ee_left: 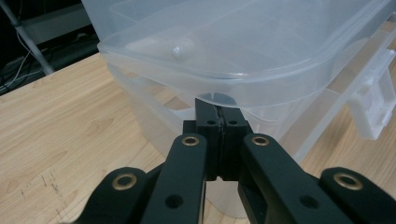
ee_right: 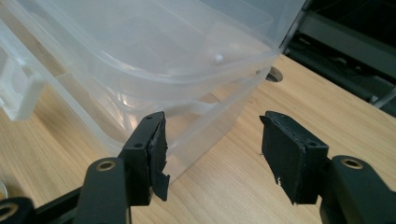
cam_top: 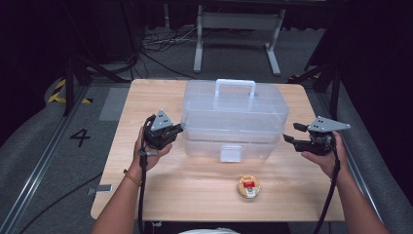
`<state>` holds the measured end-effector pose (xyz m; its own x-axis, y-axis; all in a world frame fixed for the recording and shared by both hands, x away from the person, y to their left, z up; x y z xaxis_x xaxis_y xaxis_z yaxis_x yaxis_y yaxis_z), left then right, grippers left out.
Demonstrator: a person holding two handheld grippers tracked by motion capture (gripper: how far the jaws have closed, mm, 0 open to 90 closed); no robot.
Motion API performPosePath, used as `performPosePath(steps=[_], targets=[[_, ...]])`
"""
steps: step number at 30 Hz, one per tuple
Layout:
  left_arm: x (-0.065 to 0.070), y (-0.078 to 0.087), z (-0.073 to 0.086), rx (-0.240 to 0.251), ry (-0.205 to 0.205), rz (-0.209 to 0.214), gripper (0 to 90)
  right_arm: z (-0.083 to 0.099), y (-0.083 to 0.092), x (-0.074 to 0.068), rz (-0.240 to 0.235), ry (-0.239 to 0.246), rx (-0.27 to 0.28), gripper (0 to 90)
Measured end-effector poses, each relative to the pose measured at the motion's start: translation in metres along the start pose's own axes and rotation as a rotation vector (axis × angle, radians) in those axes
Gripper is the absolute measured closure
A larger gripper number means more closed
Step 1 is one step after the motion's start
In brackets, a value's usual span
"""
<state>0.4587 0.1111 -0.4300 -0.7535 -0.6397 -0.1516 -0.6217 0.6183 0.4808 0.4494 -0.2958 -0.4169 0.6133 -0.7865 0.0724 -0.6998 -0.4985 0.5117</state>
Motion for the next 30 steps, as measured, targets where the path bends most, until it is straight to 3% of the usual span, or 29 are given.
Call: performPosePath(steps=[16,21,30], targets=[[0.001,0.001,-0.003,0.012,-0.007,-0.002,89.0,-0.009,-0.005,-0.005,-0.002,0.024,0.074,40.9],[0.000,0.002,-0.004,0.006,-0.022,-0.020,83.2,-0.015,-0.003,-0.007,0.012,0.052,0.105,42.0],[0.006,0.006,-0.004,0.010,-0.036,0.005,74.2,-0.040,0.005,-0.003,0.064,0.083,0.223,51.3]])
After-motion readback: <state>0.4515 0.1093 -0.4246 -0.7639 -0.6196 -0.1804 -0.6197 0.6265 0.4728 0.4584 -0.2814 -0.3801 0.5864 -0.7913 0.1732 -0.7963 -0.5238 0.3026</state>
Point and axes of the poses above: each handheld gripper's, and its own axes: y roughly backward along the jaws, z roughly out of its underside, x roughly to its right, the point moved 7 cm from there along -y, roughly forward along the jaws, and after that the axes turned 7 degrees about -y, right-handed, at the moved point
